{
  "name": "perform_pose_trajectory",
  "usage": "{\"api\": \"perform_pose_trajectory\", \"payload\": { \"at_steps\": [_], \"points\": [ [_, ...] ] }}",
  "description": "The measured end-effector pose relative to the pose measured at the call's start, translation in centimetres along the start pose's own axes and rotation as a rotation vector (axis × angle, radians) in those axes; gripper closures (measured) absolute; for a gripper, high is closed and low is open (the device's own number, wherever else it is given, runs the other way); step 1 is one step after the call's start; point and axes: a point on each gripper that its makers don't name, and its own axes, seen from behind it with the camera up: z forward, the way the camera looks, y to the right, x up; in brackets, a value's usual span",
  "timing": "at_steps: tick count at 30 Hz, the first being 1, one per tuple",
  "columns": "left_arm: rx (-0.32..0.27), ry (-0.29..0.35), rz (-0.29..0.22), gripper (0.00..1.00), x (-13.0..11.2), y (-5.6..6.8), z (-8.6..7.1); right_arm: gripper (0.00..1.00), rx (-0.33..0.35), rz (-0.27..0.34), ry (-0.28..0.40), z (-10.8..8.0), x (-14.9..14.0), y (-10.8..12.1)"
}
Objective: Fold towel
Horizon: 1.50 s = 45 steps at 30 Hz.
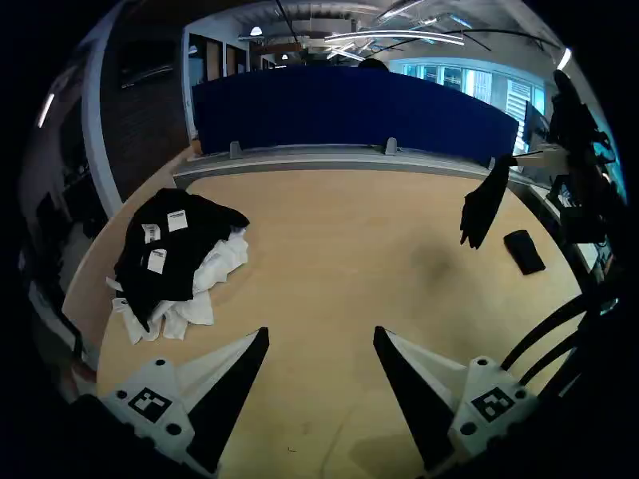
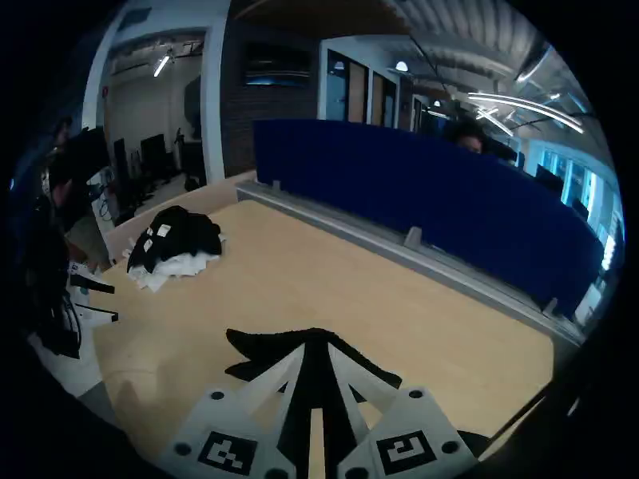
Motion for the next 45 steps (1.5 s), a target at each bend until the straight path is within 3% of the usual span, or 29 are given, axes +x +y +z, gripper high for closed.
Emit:
{"api": "perform_pose_trajectory", "payload": {
  "at_steps": [12, 26, 35, 45],
  "points": [
    [-0.002, -0.019, 0.010, 0.03, 0.0, 0.5, 0.3, 0.95, -0.103, 0.050, -0.025, -3.3, -2.7, 8.9],
    [0.005, -0.028, 0.020, 0.03, 0.4, 0.6, 0.5, 0.95, -0.203, 0.086, -0.063, -5.0, -5.5, 18.4],
    [0.014, -0.032, 0.025, 0.02, 0.6, 0.6, 0.4, 0.95, -0.227, 0.099, -0.105, -4.6, -7.5, 21.9],
    [0.025, -0.036, 0.025, 0.02, 0.4, 0.8, 0.1, 0.95, -0.227, 0.107, -0.126, -3.8, -8.3, 23.3]
  ]
}}
